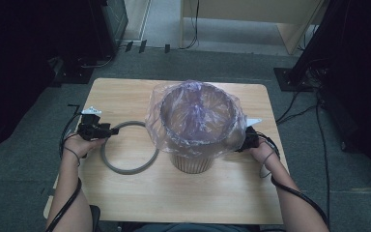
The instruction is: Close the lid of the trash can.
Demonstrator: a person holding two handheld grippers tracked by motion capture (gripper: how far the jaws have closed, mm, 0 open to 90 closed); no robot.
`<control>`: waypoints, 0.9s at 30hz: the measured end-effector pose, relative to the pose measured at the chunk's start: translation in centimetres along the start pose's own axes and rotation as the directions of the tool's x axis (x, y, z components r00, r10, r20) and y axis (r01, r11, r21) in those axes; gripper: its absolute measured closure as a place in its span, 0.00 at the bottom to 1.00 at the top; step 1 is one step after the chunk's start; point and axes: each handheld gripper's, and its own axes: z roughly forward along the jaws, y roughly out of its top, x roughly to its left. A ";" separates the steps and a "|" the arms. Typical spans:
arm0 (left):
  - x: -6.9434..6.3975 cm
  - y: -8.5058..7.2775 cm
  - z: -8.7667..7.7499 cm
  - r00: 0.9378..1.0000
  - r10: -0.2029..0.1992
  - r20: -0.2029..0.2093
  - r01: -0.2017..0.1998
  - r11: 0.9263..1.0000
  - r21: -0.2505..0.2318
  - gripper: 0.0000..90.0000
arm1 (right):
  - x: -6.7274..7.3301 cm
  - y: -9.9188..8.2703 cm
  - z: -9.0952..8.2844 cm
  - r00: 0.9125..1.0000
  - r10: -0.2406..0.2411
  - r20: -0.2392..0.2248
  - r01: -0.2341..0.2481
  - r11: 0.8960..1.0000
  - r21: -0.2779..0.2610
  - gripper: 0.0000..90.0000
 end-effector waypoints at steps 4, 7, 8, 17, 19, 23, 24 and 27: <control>0.1 -0.3 0.2 1.000 0.006 -0.011 -0.006 1.000 0.012 0.51 | 0.0 0.0 0.0 1.000 0.000 0.000 0.000 1.000 0.000 0.17; 0.2 -0.4 0.3 0.999 0.013 -0.030 -0.013 1.000 0.027 0.54 | 0.0 0.0 0.0 1.000 0.000 0.000 0.000 1.000 0.000 0.17; 0.2 -0.4 0.3 0.999 0.010 -0.035 -0.009 0.999 0.031 0.54 | 0.0 0.0 0.0 1.000 0.000 0.000 0.000 1.000 0.000 0.17; 0.0 -0.5 0.6 0.996 0.045 -0.076 -0.037 0.994 0.100 0.60 | 0.0 0.0 0.0 1.000 0.000 0.001 0.000 1.000 0.000 0.17; -0.2 -0.5 0.6 0.993 0.063 -0.095 -0.053 0.992 0.111 0.62 | 0.0 0.0 0.0 1.000 0.000 0.001 0.000 1.000 0.000 0.17; -0.6 -0.2 0.7 0.987 0.078 -0.141 -0.057 0.988 0.146 0.68 | 0.0 0.0 0.0 1.000 -0.001 0.001 0.001 1.000 0.000 0.17; -0.7 -0.2 0.7 0.986 0.081 -0.149 -0.058 0.987 0.153 0.70 | 0.0 0.0 0.0 1.000 0.000 0.001 0.000 1.000 0.000 0.17; -1.1 -0.1 0.6 0.980 0.094 -0.173 -0.063 0.982 0.177 0.76 | 0.0 0.0 0.0 1.000 0.001 0.003 -0.001 1.000 0.001 0.17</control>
